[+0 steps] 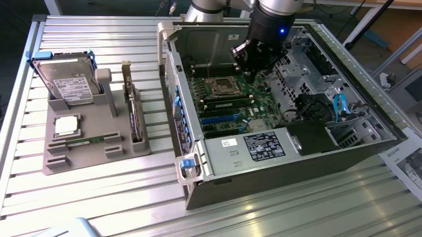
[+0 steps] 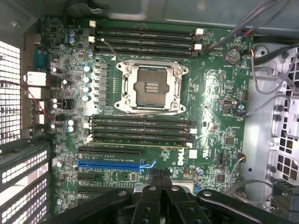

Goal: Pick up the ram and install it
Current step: 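Press down the ram until it locks into place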

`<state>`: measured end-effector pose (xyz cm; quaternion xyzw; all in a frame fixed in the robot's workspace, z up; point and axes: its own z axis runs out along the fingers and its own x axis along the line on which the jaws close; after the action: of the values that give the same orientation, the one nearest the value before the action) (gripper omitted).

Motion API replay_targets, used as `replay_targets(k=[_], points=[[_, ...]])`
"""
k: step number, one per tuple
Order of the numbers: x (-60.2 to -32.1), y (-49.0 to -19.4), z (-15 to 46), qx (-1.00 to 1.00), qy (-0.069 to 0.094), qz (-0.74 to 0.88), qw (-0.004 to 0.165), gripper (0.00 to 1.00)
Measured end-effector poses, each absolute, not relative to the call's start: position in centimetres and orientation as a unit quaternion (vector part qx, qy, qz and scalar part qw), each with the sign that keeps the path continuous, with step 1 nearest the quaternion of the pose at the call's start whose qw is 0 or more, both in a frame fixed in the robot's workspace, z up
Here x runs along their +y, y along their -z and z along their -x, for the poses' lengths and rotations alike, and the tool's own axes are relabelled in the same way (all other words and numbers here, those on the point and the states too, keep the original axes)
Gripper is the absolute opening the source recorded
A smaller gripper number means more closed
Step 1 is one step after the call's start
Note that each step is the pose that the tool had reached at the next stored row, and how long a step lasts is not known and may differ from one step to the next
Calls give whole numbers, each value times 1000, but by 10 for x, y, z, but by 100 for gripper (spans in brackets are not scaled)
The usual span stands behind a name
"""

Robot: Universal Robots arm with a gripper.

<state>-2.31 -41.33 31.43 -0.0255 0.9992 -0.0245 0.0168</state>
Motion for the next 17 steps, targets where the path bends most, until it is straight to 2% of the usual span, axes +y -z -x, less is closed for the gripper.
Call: replay_targets(k=[6,7,8,17], points=[[-413,-314,23,999,21,25,11,10],[-413,-314,23,1000,13,25,12,10],[-413,-314,23,1000,12,25,12,10],[-413,-314,23,1000,11,25,6,10]])
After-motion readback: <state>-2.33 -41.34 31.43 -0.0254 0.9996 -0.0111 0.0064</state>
